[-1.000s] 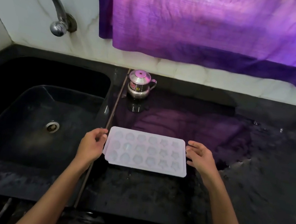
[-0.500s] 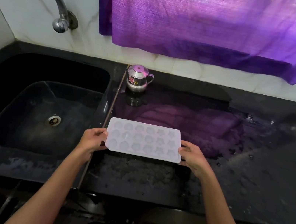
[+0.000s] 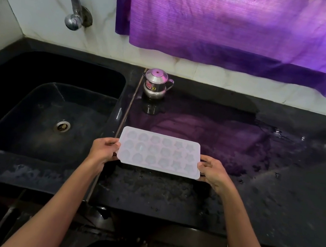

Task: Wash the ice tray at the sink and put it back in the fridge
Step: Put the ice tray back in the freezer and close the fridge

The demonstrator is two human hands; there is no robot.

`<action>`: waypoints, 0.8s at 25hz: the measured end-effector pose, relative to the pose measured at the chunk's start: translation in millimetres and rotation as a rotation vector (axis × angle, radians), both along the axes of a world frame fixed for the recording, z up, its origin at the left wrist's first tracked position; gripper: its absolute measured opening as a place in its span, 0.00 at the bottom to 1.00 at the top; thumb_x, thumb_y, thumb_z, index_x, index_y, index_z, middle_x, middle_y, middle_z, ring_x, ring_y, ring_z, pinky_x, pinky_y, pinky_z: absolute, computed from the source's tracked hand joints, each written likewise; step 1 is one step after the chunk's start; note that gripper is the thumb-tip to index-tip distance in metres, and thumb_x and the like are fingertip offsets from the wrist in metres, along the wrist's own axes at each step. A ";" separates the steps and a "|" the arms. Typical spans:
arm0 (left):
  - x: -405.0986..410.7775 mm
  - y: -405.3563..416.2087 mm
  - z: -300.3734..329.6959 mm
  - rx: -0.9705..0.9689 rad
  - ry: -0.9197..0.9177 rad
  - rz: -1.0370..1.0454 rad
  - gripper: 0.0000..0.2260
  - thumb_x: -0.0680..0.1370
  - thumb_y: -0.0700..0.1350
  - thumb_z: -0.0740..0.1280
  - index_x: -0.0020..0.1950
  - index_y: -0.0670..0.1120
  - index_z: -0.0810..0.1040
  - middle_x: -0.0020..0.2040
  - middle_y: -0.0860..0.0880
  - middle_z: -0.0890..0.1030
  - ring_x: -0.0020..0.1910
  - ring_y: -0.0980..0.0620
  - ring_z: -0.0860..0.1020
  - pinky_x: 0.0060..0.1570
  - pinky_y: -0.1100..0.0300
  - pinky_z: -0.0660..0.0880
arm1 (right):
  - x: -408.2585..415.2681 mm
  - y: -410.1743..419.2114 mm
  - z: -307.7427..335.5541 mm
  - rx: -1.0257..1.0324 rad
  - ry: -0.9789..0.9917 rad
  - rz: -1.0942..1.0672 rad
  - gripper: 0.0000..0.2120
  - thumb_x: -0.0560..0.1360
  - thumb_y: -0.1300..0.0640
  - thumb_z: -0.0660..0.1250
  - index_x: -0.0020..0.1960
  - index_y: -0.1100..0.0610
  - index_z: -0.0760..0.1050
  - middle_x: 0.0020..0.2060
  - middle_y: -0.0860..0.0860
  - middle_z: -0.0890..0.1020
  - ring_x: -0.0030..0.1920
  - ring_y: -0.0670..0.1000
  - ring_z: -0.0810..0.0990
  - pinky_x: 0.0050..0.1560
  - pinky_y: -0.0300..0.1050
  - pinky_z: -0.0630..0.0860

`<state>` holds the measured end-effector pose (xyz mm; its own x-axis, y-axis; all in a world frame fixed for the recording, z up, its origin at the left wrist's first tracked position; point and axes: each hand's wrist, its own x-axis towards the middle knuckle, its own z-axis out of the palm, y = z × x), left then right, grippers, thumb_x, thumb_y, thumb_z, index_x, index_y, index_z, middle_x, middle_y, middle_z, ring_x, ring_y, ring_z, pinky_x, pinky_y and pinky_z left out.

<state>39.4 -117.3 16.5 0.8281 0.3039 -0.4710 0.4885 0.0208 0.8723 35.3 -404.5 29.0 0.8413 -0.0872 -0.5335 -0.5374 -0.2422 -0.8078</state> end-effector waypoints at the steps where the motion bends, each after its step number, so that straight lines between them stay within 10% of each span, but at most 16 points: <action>1: -0.5 0.6 0.7 0.005 -0.005 -0.002 0.10 0.78 0.36 0.63 0.58 0.36 0.77 0.48 0.42 0.79 0.39 0.50 0.78 0.34 0.59 0.75 | -0.5 0.6 1.3 -0.005 -0.009 0.002 0.16 0.79 0.66 0.59 0.67 0.61 0.70 0.51 0.55 0.78 0.45 0.51 0.80 0.40 0.45 0.79; 20: -46.2 72.2 41.3 0.036 -0.127 0.133 0.08 0.78 0.38 0.64 0.55 0.43 0.79 0.42 0.49 0.82 0.39 0.53 0.80 0.30 0.66 0.77 | 1.0 53.3 43.3 0.076 -0.170 0.227 0.14 0.79 0.65 0.60 0.64 0.57 0.73 0.49 0.56 0.82 0.45 0.51 0.82 0.35 0.39 0.79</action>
